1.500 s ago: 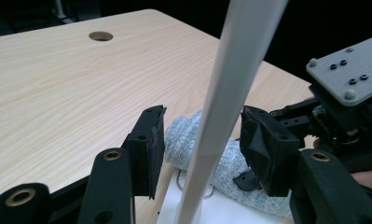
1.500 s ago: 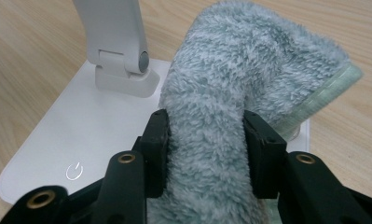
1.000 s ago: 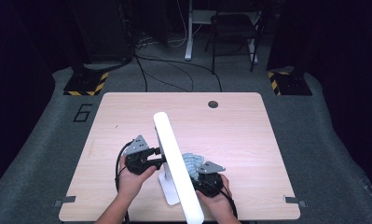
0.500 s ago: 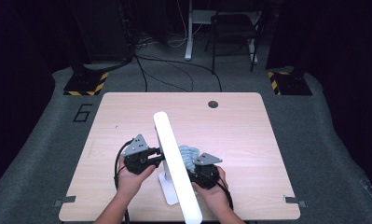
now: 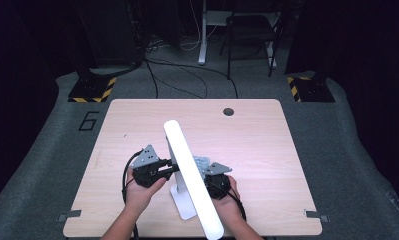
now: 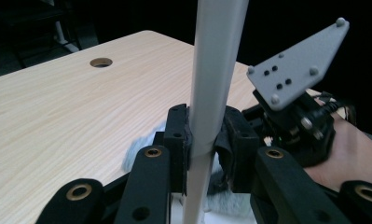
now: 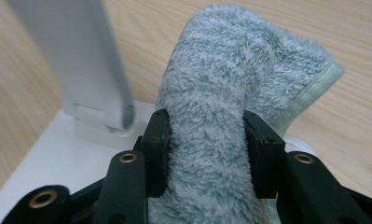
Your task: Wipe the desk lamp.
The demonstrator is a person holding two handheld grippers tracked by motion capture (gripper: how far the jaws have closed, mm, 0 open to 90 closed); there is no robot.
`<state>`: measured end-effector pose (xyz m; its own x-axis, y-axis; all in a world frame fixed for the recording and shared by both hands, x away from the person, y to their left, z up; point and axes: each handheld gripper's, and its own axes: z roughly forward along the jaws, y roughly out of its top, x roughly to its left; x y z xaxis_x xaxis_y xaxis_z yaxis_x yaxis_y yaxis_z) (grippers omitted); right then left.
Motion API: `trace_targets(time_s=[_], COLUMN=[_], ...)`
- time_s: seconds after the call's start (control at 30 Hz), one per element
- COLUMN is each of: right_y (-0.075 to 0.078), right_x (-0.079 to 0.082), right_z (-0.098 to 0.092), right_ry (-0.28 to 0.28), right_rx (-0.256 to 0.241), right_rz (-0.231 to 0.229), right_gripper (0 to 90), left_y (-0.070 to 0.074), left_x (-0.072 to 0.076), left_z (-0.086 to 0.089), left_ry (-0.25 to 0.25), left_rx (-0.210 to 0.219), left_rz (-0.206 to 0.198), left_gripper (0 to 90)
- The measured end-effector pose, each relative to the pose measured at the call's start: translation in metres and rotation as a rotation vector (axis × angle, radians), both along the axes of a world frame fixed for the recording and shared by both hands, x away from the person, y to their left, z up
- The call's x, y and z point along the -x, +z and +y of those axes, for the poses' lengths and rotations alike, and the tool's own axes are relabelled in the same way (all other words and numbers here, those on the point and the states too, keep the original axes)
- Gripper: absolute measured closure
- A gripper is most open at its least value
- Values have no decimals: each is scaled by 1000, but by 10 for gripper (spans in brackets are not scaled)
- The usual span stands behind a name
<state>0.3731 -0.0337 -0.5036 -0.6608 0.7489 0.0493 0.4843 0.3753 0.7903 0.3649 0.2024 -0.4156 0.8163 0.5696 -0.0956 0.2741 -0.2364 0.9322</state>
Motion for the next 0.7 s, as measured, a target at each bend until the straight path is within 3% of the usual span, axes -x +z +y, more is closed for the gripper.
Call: trace_targets(time_s=[0.1,0.23,0.37,0.6,0.67,0.7], right_y=[-1,0,2,4,5,5], right_x=[-10,-17,-21,-21,-18,-14], right_z=[-18,-33,-37,-26,-18,-8], right_ry=[-32,-69,-109,-98,-77,-36], right_rx=[-5,-8,-4,31,31,14], right_rz=[-17,-5,9,3,4,24], right_gripper=[587,589,589,584,583,582], left_y=[0,-1,-1,-2,-2,-2], left_x=[0,-1,-1,-1,-2,-1], left_z=[1,1,1,-1,-1,-1], left_ry=[-5,-4,-4,-8,-11,-5], left_rx=[-4,-3,2,10,14,17], left_rz=[9,11,11,15,16,10], left_gripper=[744,744,744,746,746,746])
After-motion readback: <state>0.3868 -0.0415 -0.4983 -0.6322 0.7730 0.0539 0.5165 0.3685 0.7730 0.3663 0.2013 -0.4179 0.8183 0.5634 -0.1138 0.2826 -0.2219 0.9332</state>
